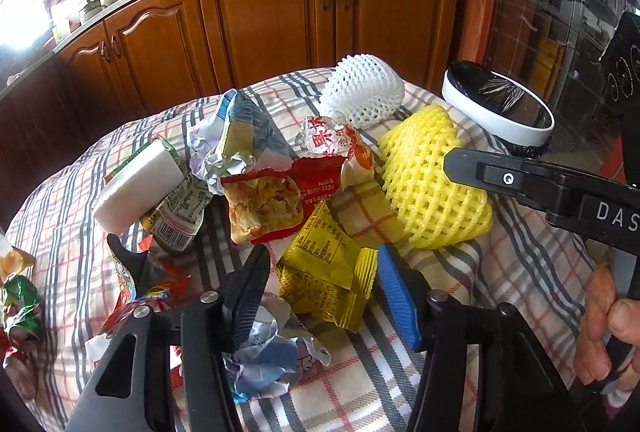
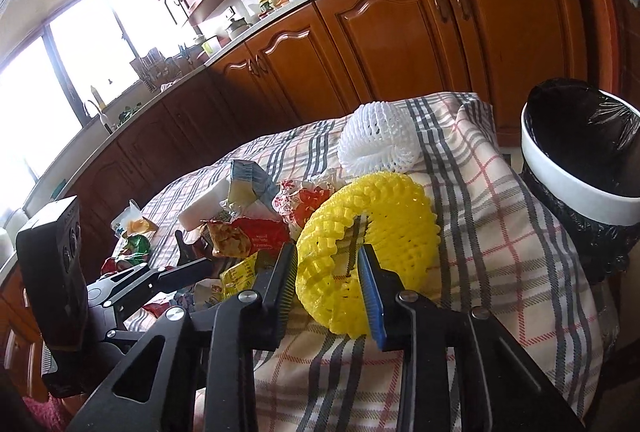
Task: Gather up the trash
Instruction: 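Grasp the yellow foam fruit net with the right tool while the left tool grasps the yellow snack bag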
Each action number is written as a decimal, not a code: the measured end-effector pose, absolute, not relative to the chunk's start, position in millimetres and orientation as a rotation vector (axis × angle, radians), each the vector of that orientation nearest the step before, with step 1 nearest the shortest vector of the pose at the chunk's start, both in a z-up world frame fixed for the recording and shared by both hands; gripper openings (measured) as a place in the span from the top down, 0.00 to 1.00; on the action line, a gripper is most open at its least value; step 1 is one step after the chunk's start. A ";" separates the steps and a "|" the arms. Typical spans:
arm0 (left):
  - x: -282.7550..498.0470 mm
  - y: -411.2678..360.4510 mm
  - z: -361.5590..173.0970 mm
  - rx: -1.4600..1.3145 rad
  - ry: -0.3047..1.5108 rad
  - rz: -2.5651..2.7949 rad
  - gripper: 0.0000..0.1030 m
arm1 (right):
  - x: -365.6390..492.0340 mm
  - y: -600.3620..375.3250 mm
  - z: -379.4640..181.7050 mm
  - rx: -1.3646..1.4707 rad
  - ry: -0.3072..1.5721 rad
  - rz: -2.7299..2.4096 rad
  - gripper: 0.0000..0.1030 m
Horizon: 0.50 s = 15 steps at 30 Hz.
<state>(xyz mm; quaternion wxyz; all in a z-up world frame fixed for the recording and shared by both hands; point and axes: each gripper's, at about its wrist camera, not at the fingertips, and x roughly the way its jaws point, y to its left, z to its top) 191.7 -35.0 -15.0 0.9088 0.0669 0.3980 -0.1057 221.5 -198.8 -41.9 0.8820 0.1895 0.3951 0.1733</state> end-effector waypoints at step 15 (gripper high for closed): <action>184.4 -26.9 -12.8 0.076 0.797 -0.259 0.89 | 210.1 -208.2 -34.2 0.426 0.801 0.383 0.91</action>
